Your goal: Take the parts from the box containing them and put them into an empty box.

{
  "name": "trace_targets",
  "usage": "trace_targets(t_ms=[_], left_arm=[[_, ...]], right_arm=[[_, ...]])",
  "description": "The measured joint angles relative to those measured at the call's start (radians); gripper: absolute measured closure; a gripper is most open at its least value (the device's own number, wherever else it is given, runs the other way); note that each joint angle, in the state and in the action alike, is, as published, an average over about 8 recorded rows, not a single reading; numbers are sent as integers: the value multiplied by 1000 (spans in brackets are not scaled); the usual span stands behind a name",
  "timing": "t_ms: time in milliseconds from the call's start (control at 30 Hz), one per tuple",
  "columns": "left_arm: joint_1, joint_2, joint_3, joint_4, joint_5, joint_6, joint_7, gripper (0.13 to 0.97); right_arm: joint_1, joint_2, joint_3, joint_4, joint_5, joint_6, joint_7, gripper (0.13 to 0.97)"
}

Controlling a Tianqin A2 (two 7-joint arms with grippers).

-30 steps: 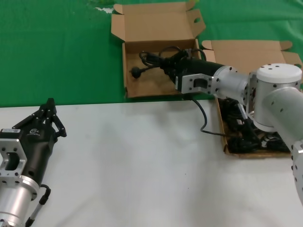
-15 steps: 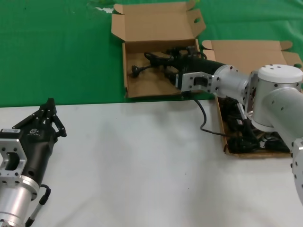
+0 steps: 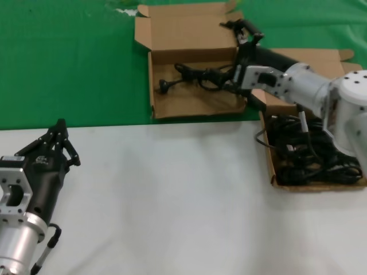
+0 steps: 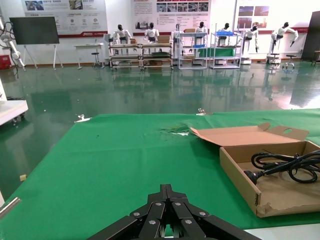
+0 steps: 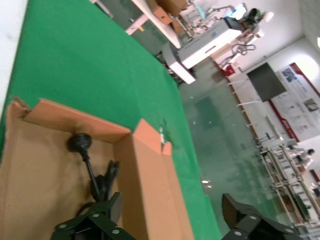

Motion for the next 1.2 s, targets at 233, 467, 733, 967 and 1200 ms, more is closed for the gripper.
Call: trace_targets(t_ms=[233,467,733,967,1200], left_arm=[[0,0,0,0,0,0,0,958],[0,0,0,0,0,0,0,954],[0,0,0,0,0,0,0,935],[0,0,0,0,0,0,0,869],[0,0,0,0,0,0,0,763]], right_arm=[[-127,96,-53,296,-67,22,251,361],[-165,125,-64,379,-88,34,324,272],[-212,128,-51,419,-76,61,367,181],[-287,132,-28,484,-57,105,437,139],[-371,137,-3,555,-36,154,513,129]])
